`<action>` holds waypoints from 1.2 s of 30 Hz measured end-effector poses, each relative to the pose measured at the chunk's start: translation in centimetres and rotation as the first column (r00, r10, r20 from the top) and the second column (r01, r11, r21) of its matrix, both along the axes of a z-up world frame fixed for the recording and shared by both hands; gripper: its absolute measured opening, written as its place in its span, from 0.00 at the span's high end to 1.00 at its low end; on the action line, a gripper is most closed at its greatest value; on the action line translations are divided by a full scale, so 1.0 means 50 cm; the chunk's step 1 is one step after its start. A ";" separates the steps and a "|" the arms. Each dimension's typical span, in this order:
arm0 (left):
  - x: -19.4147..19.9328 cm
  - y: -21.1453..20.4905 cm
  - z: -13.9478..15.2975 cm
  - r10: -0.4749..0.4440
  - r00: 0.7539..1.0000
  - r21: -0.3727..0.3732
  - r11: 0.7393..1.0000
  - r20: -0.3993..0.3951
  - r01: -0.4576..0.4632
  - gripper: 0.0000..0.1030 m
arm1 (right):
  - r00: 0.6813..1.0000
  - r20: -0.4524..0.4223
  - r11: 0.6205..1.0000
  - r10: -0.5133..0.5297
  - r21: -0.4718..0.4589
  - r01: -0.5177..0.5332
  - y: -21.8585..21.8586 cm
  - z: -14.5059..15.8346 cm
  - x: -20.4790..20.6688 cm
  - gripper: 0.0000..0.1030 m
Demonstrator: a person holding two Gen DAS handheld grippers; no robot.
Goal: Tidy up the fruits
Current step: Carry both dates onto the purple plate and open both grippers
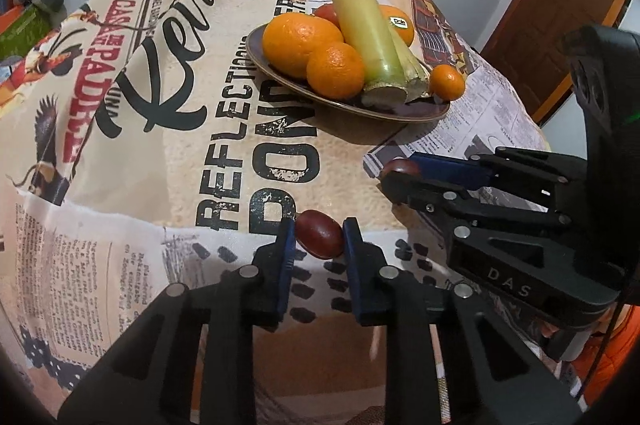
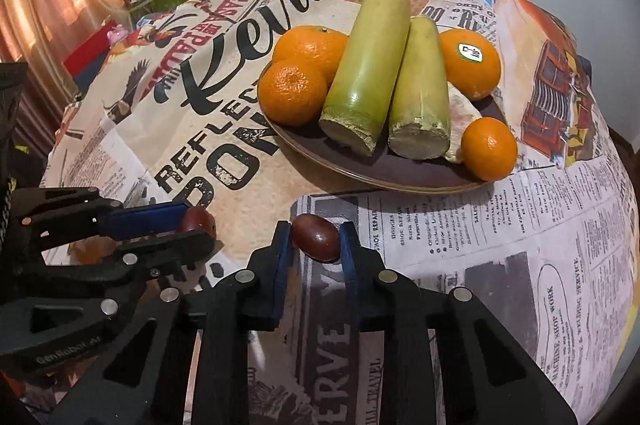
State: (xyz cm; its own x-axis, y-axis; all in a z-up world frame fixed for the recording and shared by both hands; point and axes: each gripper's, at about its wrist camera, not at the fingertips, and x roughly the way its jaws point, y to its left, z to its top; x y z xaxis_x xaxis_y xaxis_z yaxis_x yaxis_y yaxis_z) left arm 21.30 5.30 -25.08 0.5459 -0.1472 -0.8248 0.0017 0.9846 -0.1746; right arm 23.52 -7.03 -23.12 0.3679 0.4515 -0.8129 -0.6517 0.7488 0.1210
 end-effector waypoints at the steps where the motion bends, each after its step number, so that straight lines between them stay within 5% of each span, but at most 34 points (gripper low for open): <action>1: 0.001 -0.001 0.000 0.000 1.000 0.003 1.000 0.001 0.000 0.78 | 1.000 0.000 1.000 -0.001 0.000 0.001 0.000 0.000 -0.001 0.79; 16: 0.007 0.014 0.081 0.017 0.996 -0.005 1.000 0.084 -0.017 0.78 | 0.992 0.063 0.991 -0.111 0.080 0.106 -0.082 0.071 0.009 0.79; 27: 0.082 0.003 0.150 -0.004 0.984 -0.003 1.000 0.179 0.005 0.78 | 0.976 0.120 0.977 -0.184 0.131 0.168 -0.112 0.117 0.064 0.79; 36: 0.152 0.005 0.148 -0.001 0.980 0.017 1.000 0.200 -0.003 0.78 | 0.971 0.134 0.978 -0.196 0.103 0.183 -0.090 0.101 0.129 0.79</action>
